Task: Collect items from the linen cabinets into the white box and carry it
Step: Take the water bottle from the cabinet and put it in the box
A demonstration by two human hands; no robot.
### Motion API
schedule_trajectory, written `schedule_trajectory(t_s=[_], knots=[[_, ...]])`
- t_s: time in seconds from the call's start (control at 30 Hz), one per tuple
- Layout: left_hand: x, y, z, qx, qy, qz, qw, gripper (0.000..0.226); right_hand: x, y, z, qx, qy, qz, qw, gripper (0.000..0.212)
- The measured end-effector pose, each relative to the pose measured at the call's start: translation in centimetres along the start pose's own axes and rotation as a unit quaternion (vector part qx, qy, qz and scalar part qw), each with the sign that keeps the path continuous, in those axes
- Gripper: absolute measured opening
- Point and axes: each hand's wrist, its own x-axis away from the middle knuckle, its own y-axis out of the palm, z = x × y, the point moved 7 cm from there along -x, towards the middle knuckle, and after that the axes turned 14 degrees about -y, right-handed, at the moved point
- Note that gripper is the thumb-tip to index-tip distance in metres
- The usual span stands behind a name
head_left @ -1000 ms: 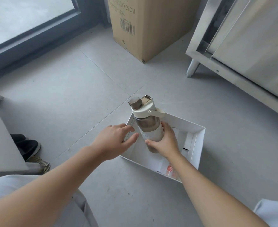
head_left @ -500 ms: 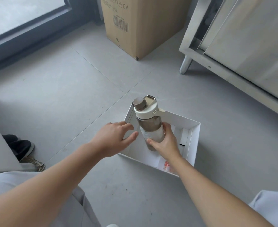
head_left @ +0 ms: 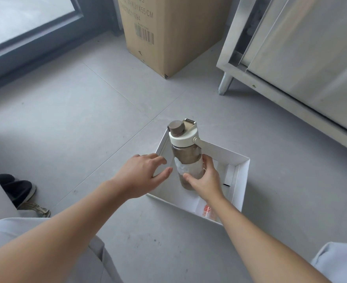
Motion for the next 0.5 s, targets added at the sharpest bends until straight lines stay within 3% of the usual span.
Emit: schedule_trajectory(t_s=[0.17, 0.4, 0.5], knots=[[0.0, -0.3, 0.1, -0.003, 0.007, 0.013, 1.000, 0.048, -0.8, 1.5, -0.7, -0.012, -0.037, 0.002, 0.999, 0.066], [-0.2, -0.1, -0.6, -0.003, -0.003, -0.001, 1.000, 0.043, -2.0, 1.7, -1.2, 0.036, -0.029, -0.069, 0.997, 0.071], [-0.3, -0.2, -1.0, -0.006, -0.006, 0.004, 1.000, 0.050, -2.8, -0.2, -3.8, 0.051, -0.078, -0.008, 0.996, 0.073]])
